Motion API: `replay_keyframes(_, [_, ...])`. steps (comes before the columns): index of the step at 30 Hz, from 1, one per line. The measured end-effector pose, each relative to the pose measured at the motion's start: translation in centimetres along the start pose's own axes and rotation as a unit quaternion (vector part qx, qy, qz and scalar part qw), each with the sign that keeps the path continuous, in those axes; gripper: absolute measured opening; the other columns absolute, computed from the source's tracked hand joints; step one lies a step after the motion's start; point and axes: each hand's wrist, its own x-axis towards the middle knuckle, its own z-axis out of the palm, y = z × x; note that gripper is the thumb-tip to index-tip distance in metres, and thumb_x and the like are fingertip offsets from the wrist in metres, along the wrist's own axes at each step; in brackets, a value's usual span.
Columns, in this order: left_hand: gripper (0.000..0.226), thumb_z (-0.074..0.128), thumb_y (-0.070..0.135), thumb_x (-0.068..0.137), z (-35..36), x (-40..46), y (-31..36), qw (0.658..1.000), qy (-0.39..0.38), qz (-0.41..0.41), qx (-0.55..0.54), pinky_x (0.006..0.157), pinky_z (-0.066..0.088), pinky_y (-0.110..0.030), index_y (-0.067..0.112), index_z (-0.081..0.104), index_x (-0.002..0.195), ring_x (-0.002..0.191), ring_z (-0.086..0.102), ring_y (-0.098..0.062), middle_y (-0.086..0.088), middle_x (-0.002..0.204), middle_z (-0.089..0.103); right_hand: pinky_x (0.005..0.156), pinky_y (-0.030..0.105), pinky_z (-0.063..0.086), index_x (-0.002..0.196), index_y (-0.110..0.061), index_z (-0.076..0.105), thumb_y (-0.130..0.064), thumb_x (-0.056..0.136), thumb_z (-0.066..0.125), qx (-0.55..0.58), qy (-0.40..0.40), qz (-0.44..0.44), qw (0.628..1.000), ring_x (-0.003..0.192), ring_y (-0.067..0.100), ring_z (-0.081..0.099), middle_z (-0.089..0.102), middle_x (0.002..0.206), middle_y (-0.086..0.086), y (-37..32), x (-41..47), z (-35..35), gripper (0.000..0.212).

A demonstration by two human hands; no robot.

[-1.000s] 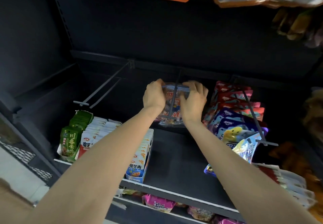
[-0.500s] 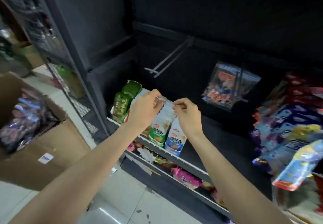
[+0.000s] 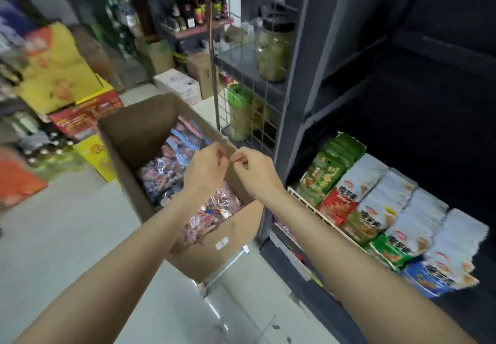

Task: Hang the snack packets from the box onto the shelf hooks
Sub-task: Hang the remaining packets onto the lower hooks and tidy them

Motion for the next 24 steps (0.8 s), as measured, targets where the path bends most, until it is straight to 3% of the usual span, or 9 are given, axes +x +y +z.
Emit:
replay_keyframes(3, [0.019,0.05,0.012,0.088,-0.3,2.3,-5.2,0.991,-0.102,-0.063,0.053,0.077,0.046,-0.037,0.004,0.064,0.099,0.097,0.061,-0.034,-0.018,0.1,0.066,0.089,0.03,0.038,0.115,-0.003,0.06,-0.007,0.091,0.047,-0.069,-0.093,0.023,0.993,0.112,0.03,0.055,0.063,0.119,0.015,-1.0,3.4,4.0,0.028])
replay_keyframes(6, [0.029,0.048,0.018,0.094,0.4,3.5,-8.7,0.968,-0.212,-0.09,0.098,0.078,0.043,-0.034,-0.001,0.059,0.113,0.104,0.058,-0.035,-0.02,0.112,0.063,0.083,0.034,0.041,0.12,0.0,0.052,-0.01,0.094,0.045,-0.154,-0.203,0.045,0.966,0.113,0.035,0.052,0.057,0.122,0.021,-0.3,6.6,7.6,0.028])
replay_keyframes(9, [0.038,0.048,0.027,0.095,1.6,5.1,-11.1,0.939,-0.292,-0.119,0.135,0.081,0.042,-0.032,-0.002,0.053,0.12,0.108,0.057,-0.034,-0.02,0.117,0.06,0.094,0.037,0.039,0.13,0.0,0.043,-0.015,0.096,0.044,-0.241,-0.272,0.074,0.929,0.122,0.038,0.044,0.047,0.131,0.025,1.6,10.2,11.2,0.037])
replay_keyframes(14, [0.029,0.054,0.022,0.091,3.8,6.5,-14.2,0.887,-0.369,-0.202,0.188,0.087,0.047,-0.036,0.003,0.058,0.112,0.093,0.058,-0.026,-0.008,0.096,0.061,0.107,0.041,0.036,0.137,-0.004,0.036,-0.013,0.09,0.054,-0.362,-0.377,0.074,0.849,0.132,0.036,0.034,0.035,0.141,0.02,4.8,14.1,15.9,0.051])
replay_keyframes(17, [0.04,0.059,0.019,0.089,4.7,7.0,-14.9,0.855,-0.436,-0.206,0.19,0.091,0.048,-0.031,0.005,0.053,0.126,0.109,0.057,-0.025,-0.008,0.123,0.058,0.107,0.041,0.038,0.14,-0.004,0.033,-0.008,0.078,0.07,-0.427,-0.426,0.042,0.796,0.132,0.033,0.035,0.037,0.142,0.017,6.3,14.8,18.0,0.072])
replay_keyframes(19, [0.049,0.06,0.015,0.088,4.8,7.3,-15.2,0.842,-0.464,-0.202,0.19,0.094,0.047,-0.03,0.011,0.048,0.135,0.117,0.054,-0.024,-0.006,0.135,0.052,0.104,0.041,0.038,0.14,-0.005,0.033,-0.008,0.084,0.063,-0.445,-0.421,0.025,0.79,0.131,0.032,0.036,0.039,0.142,0.016,6.4,15.1,18.6,0.064])
replay_keyframes(21, [0.045,0.06,0.016,0.089,4.7,7.6,-15.8,0.848,-0.453,-0.205,0.184,0.091,0.045,-0.029,0.017,0.051,0.133,0.114,0.055,-0.022,-0.004,0.133,0.054,0.101,0.038,0.037,0.136,-0.004,0.039,-0.007,0.092,0.051,-0.457,-0.391,-0.003,0.799,0.129,0.031,0.041,0.045,0.139,0.015,6.4,15.5,18.7,0.046])
replay_keyframes(24, [0.051,0.071,0.021,0.083,4.5,7.8,-16.0,0.851,-0.437,-0.245,0.156,0.085,0.046,-0.027,0.018,0.054,0.131,0.108,0.059,-0.019,-0.003,0.128,0.059,0.094,0.037,0.041,0.127,-0.007,0.05,-0.002,0.092,0.05,-0.426,-0.387,-0.022,0.817,0.122,0.03,0.051,0.052,0.133,0.013,5.8,16.3,18.5,0.036])
